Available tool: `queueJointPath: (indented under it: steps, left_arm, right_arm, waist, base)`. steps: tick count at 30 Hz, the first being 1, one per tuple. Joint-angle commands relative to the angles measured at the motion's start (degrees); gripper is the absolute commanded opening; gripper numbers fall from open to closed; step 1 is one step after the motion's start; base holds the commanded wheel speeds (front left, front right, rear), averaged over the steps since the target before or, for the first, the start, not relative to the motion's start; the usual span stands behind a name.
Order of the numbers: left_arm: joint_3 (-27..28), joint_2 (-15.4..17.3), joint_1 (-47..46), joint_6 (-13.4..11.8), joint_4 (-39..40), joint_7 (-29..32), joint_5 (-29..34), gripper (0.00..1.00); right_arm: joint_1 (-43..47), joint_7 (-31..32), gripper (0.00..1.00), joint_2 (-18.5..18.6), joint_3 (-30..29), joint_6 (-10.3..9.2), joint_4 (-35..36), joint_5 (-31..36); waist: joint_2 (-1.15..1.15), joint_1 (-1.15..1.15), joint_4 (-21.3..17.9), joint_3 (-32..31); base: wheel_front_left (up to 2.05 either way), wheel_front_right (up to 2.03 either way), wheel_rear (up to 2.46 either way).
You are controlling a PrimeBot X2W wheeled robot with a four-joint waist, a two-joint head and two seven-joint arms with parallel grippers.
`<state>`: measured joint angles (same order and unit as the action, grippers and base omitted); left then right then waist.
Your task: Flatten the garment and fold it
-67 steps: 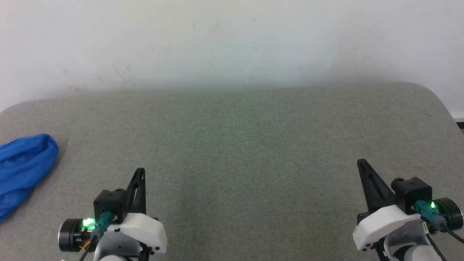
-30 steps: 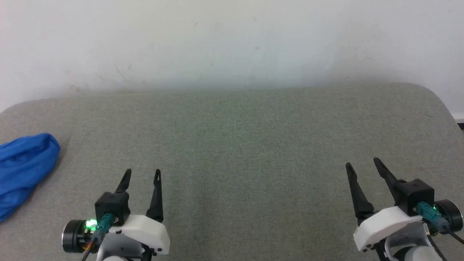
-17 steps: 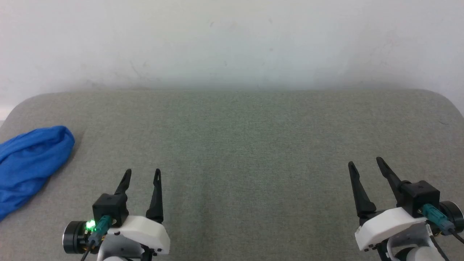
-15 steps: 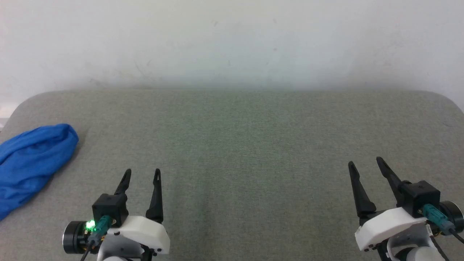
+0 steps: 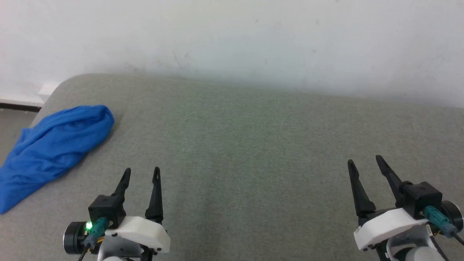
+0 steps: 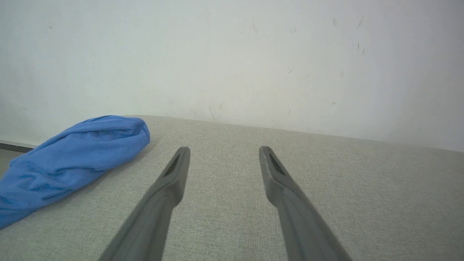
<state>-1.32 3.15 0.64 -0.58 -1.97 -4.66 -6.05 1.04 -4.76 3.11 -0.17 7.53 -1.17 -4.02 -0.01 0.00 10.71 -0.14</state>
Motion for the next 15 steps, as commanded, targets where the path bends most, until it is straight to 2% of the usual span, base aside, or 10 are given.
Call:
queueJointPath:
  steps: [1,15]
  left_arm:
    - [-0.1,-0.1,-0.6,-0.3,-0.3,-0.8,-0.5,1.00]
    - [-0.7,-0.1,-0.3,-0.6,-0.8,-2.4,-2.7,1.00]
  right_arm:
    - [-0.3,-0.7,1.00,-0.1,0.0,-0.02,0.0,-0.5]
    - [-0.2,-2.4,1.00,-0.1,0.5,-0.02,0.3,-1.3]
  waist:
    - [0.00,0.00,2.2,0.0]
    - [0.00,0.00,7.7,0.1]
  base:
    - [0.00,0.00,0.00]
    - [-0.07,-0.07,-0.07]
